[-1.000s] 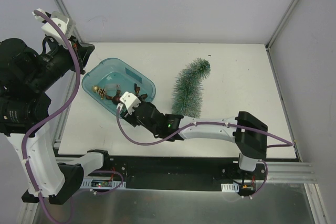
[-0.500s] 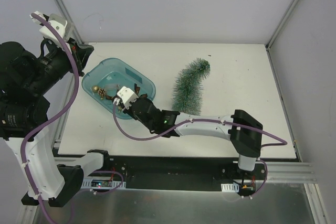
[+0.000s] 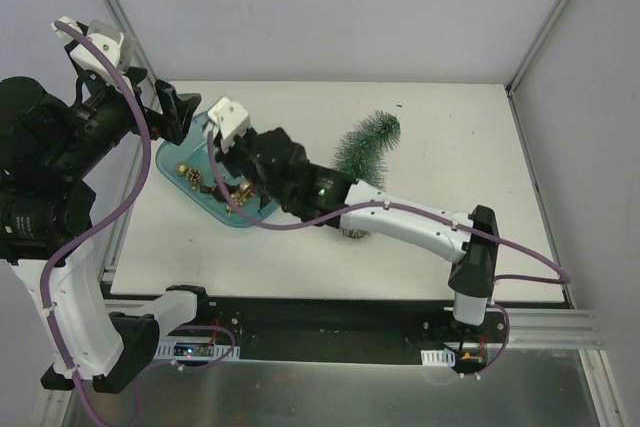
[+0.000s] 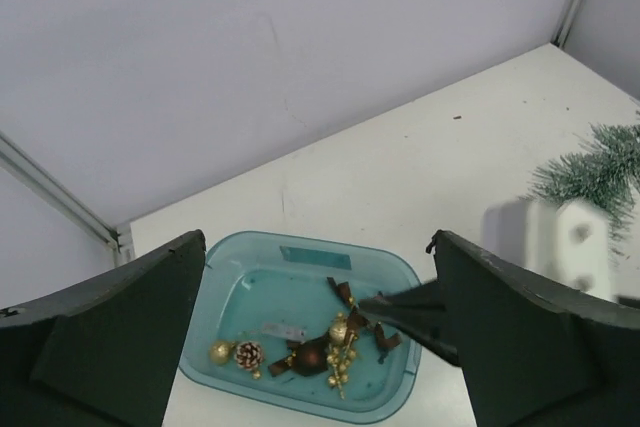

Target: Decorate the small christmas tree

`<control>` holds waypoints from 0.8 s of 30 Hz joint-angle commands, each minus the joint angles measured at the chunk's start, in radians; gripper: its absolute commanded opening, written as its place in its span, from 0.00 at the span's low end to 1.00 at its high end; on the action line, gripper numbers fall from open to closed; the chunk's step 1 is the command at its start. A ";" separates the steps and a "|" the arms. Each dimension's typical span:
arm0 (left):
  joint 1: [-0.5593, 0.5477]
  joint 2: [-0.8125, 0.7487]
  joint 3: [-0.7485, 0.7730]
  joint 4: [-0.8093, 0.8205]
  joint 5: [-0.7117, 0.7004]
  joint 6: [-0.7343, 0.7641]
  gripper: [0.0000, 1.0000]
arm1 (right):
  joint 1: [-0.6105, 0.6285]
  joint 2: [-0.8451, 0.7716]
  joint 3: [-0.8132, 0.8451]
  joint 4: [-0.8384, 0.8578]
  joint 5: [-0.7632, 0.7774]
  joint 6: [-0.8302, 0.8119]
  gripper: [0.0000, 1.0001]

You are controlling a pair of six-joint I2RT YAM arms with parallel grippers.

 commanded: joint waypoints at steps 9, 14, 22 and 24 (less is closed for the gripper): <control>0.001 -0.112 -0.100 0.081 -0.185 0.013 0.99 | -0.137 0.066 0.605 -0.232 -0.214 0.099 0.01; 0.001 -0.164 -0.192 0.078 -0.155 0.032 0.99 | -0.154 0.025 0.575 -0.245 -0.220 0.123 0.01; 0.001 -0.238 -0.431 0.048 0.173 -0.009 0.99 | -0.157 -0.015 0.561 -0.265 -0.239 0.157 0.01; 0.001 -0.262 -0.558 0.098 0.258 -0.060 0.99 | -0.157 -0.026 0.541 -0.264 -0.240 0.165 0.01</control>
